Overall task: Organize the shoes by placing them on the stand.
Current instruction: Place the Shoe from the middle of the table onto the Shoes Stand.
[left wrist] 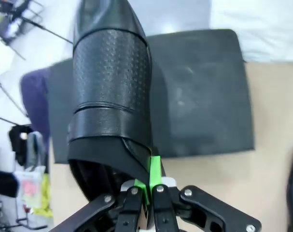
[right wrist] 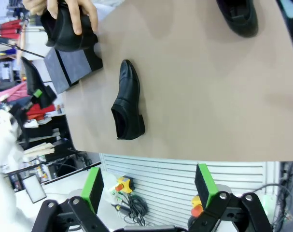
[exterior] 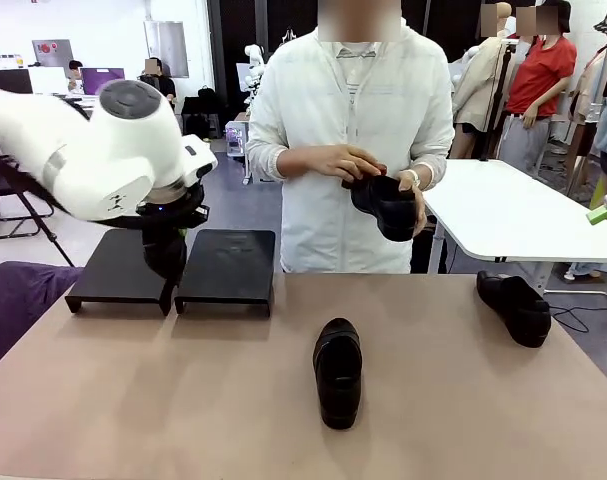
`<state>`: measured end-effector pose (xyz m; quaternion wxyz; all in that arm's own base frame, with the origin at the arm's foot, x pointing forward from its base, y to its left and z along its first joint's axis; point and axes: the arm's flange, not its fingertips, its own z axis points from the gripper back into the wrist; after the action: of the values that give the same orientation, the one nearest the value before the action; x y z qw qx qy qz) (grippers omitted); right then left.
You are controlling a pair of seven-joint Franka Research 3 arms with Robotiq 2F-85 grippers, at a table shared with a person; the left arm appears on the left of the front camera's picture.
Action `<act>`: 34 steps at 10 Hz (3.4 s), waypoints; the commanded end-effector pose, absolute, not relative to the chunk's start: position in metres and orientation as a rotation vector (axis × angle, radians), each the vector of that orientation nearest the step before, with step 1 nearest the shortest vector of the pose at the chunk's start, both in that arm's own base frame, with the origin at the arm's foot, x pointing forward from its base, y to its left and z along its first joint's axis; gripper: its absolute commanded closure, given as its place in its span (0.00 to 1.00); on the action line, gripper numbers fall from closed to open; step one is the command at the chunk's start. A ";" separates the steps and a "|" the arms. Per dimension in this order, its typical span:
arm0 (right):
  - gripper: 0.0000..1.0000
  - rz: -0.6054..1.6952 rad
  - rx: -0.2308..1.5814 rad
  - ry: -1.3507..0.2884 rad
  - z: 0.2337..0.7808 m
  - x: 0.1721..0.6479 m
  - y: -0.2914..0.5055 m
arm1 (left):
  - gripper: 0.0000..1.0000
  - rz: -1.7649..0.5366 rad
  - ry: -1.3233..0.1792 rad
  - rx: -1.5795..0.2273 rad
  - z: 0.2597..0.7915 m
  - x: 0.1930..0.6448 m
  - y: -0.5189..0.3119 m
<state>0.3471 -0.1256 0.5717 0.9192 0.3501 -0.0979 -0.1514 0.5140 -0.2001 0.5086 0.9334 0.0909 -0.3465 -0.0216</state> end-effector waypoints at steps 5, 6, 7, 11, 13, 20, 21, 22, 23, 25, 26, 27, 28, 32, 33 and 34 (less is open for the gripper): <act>0.00 -0.301 0.732 -0.207 0.574 0.348 -0.126 | 1.00 -0.017 -0.734 0.232 0.501 0.524 -0.210; 0.00 -0.301 0.732 -0.207 0.574 0.348 -0.126 | 1.00 0.000 -0.726 0.232 0.489 0.526 -0.226; 0.00 -0.301 0.732 -0.207 0.574 0.348 -0.126 | 1.00 -0.006 -0.747 0.184 0.477 0.534 -0.226; 0.00 -0.301 0.732 -0.207 0.574 0.348 -0.126 | 1.00 0.035 -0.800 0.180 0.443 0.563 -0.224; 0.00 -0.301 0.732 -0.207 0.574 0.348 -0.126 | 1.00 0.046 -0.808 0.168 0.435 0.568 -0.225; 0.00 -0.301 0.732 -0.207 0.574 0.348 -0.126 | 0.00 0.007 -0.823 0.190 0.414 0.575 -0.235; 0.00 -0.301 0.732 -0.207 0.574 0.348 -0.126 | 0.00 0.003 -0.828 0.188 0.413 0.574 -0.234; 0.00 -0.301 0.732 -0.207 0.574 0.348 -0.126 | 0.00 0.001 -0.835 0.189 0.413 0.572 -0.234; 0.00 -0.301 0.732 -0.207 0.574 0.348 -0.126 | 0.00 0.006 -0.841 0.192 0.415 0.570 -0.233; 0.00 -0.301 0.732 -0.207 0.574 0.348 -0.126 | 0.00 0.010 -0.857 0.172 0.428 0.558 -0.229; 0.00 -0.301 0.732 -0.207 0.574 0.348 -0.126 | 0.00 -0.008 -0.866 0.144 0.439 0.547 -0.228; 0.00 -0.301 0.732 -0.207 0.574 0.348 -0.126 | 0.00 -0.012 -0.865 0.126 0.457 0.530 -0.225; 0.00 -0.301 0.732 -0.207 0.574 0.348 -0.126 | 0.00 0.076 -0.800 0.103 0.484 0.509 -0.216; 0.00 -0.301 0.732 -0.207 0.574 0.348 -0.126 | 0.00 -0.061 -0.702 -0.044 0.580 0.433 -0.151; 0.00 -0.301 0.732 -0.207 0.574 0.348 -0.126 | 0.00 -0.101 -0.647 -0.121 0.595 0.417 -0.131; 0.00 -0.301 0.732 -0.207 0.574 0.348 -0.126 | 0.00 -0.081 -0.605 -0.219 0.604 0.397 -0.103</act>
<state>0.3473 -0.1259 0.5714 0.9192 0.3500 -0.0973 -0.1519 0.4180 -0.1485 0.5765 0.9371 -0.0944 -0.3350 -0.0262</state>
